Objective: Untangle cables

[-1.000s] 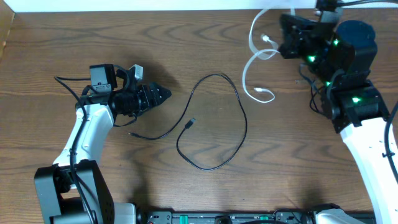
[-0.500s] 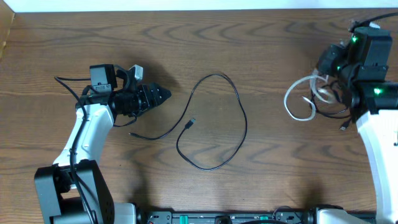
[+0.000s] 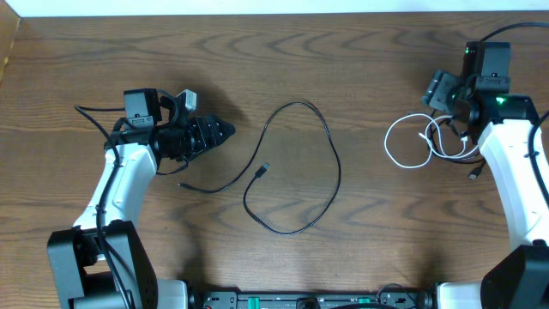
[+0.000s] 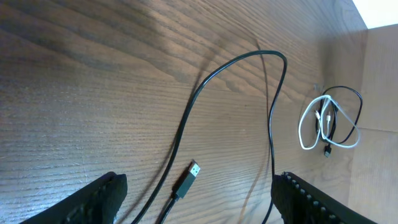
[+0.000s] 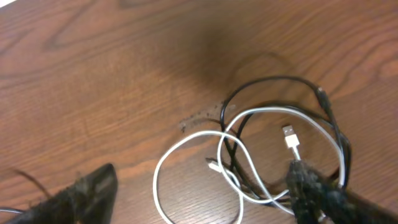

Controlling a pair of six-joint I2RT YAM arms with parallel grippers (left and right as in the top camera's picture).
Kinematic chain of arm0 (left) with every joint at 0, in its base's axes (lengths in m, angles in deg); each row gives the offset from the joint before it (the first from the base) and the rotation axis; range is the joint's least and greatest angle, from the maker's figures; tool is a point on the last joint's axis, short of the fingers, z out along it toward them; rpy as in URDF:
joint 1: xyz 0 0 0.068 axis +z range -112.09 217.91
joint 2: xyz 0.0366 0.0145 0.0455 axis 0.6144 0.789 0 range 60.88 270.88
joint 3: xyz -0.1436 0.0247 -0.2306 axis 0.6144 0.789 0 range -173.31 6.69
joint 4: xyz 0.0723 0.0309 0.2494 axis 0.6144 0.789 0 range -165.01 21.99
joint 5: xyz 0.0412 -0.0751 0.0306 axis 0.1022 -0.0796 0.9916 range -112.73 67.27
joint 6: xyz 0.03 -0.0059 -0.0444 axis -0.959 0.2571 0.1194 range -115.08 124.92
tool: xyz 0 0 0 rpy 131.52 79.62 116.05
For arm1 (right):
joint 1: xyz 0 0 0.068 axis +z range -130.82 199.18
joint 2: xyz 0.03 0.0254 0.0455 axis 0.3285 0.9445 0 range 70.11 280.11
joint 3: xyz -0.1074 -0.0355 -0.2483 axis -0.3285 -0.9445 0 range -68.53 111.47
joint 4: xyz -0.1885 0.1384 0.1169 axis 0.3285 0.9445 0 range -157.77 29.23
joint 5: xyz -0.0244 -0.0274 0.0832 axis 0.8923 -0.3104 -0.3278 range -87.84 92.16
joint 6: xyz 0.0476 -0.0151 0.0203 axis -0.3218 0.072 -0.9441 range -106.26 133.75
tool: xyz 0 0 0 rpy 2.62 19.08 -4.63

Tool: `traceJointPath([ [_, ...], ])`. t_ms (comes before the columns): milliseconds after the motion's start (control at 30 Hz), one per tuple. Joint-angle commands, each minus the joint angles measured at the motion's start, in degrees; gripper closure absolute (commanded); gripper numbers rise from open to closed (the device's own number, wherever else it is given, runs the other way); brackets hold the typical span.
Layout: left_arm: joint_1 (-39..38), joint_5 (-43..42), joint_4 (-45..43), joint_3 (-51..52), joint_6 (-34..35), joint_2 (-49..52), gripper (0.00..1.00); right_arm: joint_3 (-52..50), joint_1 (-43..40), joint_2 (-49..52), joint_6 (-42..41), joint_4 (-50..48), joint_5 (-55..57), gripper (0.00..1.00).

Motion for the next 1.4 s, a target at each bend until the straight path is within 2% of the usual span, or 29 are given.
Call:
traceJointPath([
  [0, -0.24, 0.74, 0.15, 0.48, -1.36, 0.33, 0.21, 0.17, -0.07, 0.68, 2.84, 0.68, -5.51, 0.07],
  [167, -0.24, 0.74, 0.15, 0.48, -1.36, 0.33, 0.21, 0.17, 1.05, 0.79, 11.23, 0.09, -17.38, 0.01],
  [333, -0.24, 0.74, 0.15, 0.48, -1.36, 0.33, 0.21, 0.17, 3.89, 1.75, 19.96, -0.50, -27.39, 0.01],
  [467, -0.24, 0.74, 0.17, 0.48, -1.38, 0.35, 0.21, 0.17, 6.99, 3.76, 23.78, -0.72, -31.76, 0.01],
  [1000, -0.24, 0.76, 0.17, 0.50, -1.38, 0.33, 0.21, 0.17, 21.22, 18.62, 25.29, -8.02, -31.78, 0.01],
  [1267, -0.48, 0.79, 0.15, 0.52, -1.40, 0.35, 0.21, 0.17, 22.53, 24.33, 25.27, -18.95, -28.20, 0.11],
  [1333, -0.48, 0.79, 0.15, 0.52, -1.38, 0.33, 0.21, 0.17, 22.53, 25.88, 25.27, -22.58, -27.98, 0.01],
  [1367, -0.50, 0.79, 0.15, 0.52, -1.38, 0.35, 0.21, 0.17, 22.53, 26.73, 25.27, -24.70, -27.43, 0.01],
])
